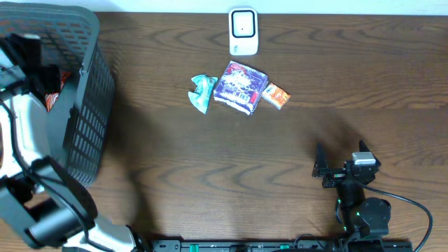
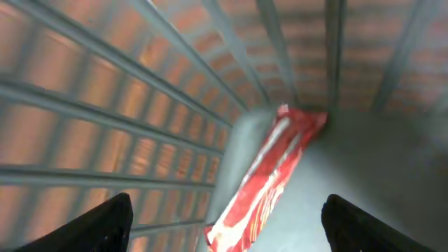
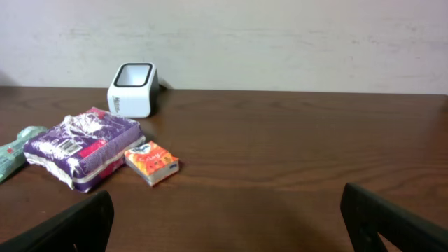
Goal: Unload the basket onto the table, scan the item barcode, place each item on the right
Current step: 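Reach the left gripper into the basket and grasp the red-orange snack bar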
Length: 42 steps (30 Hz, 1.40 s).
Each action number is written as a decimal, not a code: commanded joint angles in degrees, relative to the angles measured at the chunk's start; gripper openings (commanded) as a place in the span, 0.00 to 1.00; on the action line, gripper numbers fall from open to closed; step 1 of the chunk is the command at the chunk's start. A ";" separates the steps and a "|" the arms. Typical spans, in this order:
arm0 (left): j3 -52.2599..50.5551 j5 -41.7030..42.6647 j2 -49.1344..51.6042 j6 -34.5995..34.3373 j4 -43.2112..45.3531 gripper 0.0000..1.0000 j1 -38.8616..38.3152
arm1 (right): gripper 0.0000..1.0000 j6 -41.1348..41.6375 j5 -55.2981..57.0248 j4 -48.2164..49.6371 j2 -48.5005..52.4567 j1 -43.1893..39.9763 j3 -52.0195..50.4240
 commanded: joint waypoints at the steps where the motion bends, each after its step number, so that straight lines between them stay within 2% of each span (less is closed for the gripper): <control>1: -0.28 -1.27 5.73 4.37 -0.35 0.86 0.07 | 0.99 -0.63 0.46 -0.13 -0.35 -0.39 -0.17; 7: -0.28 -1.25 10.10 4.61 1.66 0.86 0.11 | 0.99 -0.63 0.46 -0.13 -0.35 -0.39 -0.17; 10: -0.28 -1.27 12.20 8.17 2.21 0.85 0.15 | 0.99 -0.63 0.46 -0.13 -0.35 -0.39 -0.17; 11: -0.28 -1.27 12.90 8.68 3.52 0.81 0.22 | 0.99 -0.63 0.46 -0.13 -0.35 -0.39 -0.17; 14: -0.28 -1.25 13.90 8.66 5.33 0.77 0.26 | 0.99 -0.63 0.46 -0.13 -0.35 -0.39 -0.17; 31: -2.32 -0.83 17.44 7.76 5.35 0.75 3.78 | 0.99 -0.63 0.46 -0.13 -0.35 -0.39 -0.17; 34: -2.45 -0.79 18.45 7.74 3.78 0.62 3.78 | 0.99 -0.63 0.46 -0.13 -0.35 -0.39 -0.17; 39: -2.43 -0.83 18.64 6.16 2.23 0.31 3.78 | 0.99 -0.63 0.46 -0.13 -0.35 -0.39 -0.17; 40: -2.43 -0.83 18.62 5.44 2.23 0.21 3.76 | 0.99 -0.63 0.46 -0.13 -0.35 -0.39 -0.17; 41: -2.43 -0.83 18.40 5.14 1.97 0.08 3.72 | 0.99 -0.63 0.46 -0.13 -0.35 -0.39 -0.17; 42: -2.43 -0.83 17.90 5.11 1.29 0.07 3.65 | 0.99 -0.63 0.46 -0.13 -0.35 -0.39 -0.17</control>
